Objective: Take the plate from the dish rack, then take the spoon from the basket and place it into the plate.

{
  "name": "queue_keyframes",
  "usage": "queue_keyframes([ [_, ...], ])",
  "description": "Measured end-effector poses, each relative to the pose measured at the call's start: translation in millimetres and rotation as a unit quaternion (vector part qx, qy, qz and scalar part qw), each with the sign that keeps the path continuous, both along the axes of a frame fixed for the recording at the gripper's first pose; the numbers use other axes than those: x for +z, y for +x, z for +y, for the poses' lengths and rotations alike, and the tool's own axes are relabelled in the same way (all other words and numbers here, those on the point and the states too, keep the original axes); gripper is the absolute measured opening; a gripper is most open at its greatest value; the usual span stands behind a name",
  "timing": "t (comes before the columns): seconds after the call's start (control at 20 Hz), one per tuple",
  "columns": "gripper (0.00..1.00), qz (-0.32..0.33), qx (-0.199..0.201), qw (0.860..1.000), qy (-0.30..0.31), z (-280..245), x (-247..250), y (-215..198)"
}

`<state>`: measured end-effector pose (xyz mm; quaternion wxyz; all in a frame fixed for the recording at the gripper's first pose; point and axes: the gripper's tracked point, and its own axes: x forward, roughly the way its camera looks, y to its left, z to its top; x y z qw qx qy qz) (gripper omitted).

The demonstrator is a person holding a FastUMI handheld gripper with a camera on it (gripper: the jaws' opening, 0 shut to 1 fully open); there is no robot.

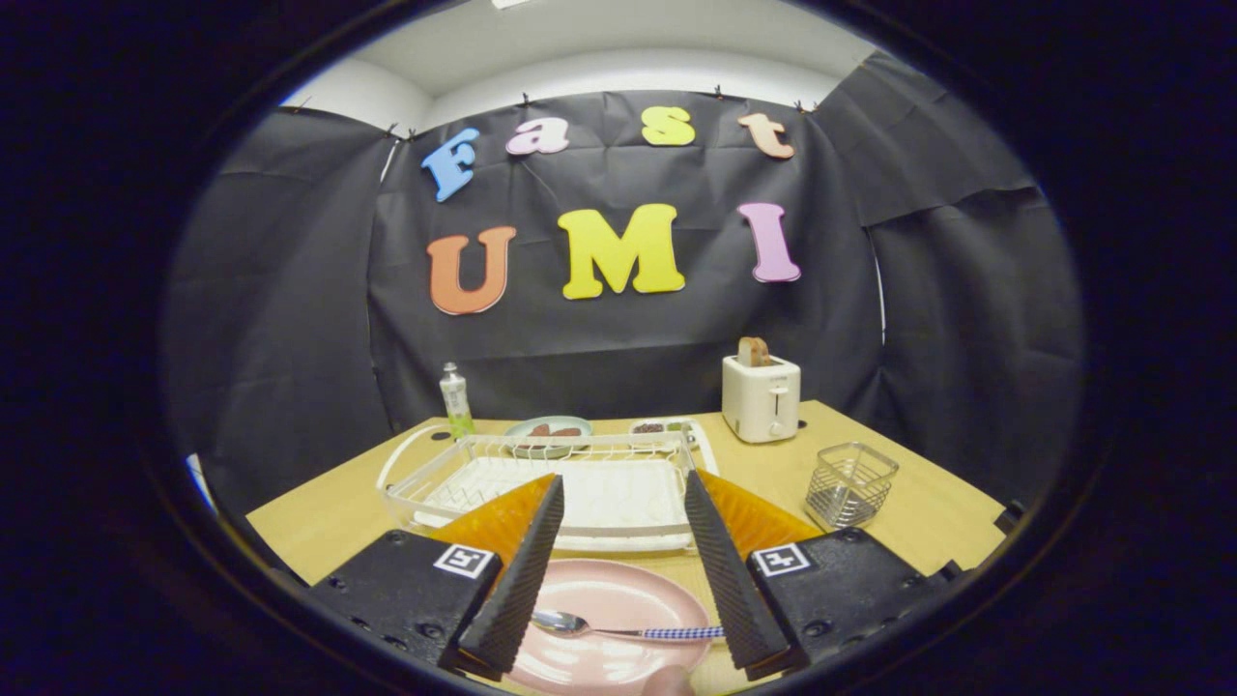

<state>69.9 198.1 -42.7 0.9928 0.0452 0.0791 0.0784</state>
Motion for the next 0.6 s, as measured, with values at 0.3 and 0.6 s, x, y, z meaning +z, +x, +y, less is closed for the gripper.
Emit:
queue_keyframes([
  [0.3, 1.0, -0.039, 0.0, 0.999, -0.014, -9, 26, -13],
  [0.6, 1.0, -0.085, -0.01, 0.996, -0.01, -39, 64, -36],
])
